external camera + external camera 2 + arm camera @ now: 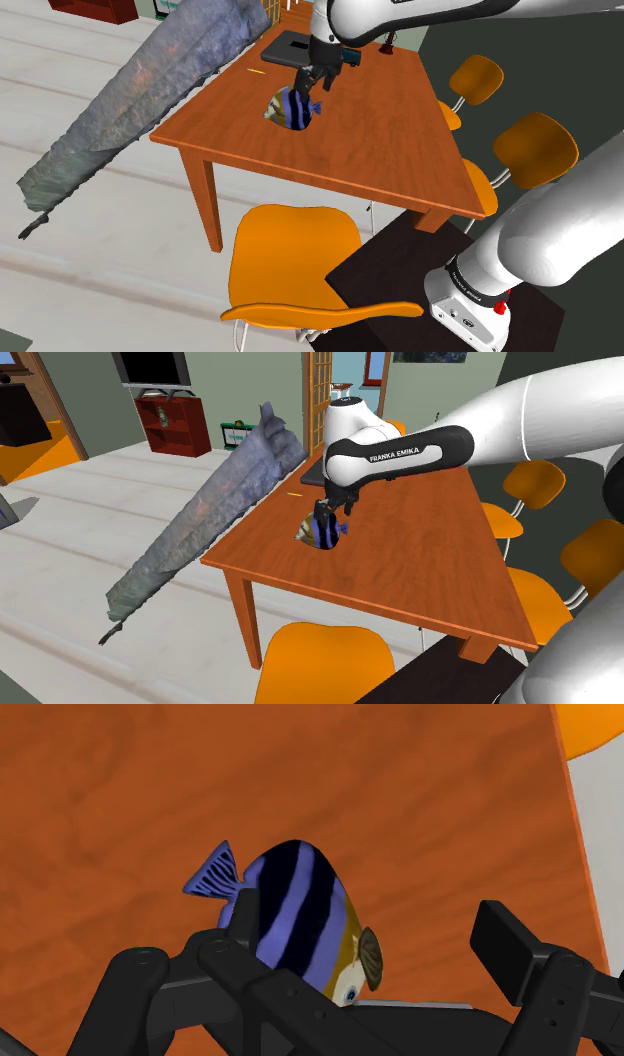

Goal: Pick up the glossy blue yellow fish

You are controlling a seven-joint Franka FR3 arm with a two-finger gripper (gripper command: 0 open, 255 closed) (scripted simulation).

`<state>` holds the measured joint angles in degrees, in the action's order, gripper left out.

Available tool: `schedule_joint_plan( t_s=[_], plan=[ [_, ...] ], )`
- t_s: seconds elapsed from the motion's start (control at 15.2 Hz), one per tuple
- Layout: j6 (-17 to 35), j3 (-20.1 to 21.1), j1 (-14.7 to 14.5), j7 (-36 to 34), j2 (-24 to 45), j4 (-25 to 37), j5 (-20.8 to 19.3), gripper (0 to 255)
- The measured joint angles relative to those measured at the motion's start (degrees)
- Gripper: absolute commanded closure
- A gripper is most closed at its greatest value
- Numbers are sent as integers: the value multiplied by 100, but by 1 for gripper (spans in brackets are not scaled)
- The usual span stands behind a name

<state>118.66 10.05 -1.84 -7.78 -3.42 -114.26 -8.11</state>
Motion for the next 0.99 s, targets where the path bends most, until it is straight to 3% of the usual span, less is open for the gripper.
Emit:
schedule_joint_plan(
  t_s=[0.59, 0.99],
  plan=[
    [74, 103, -250, -355, 1930, 1869, -669, 0],
    [381, 82, -288, -471, 2180, 1802, -781, 0]
  ],
)
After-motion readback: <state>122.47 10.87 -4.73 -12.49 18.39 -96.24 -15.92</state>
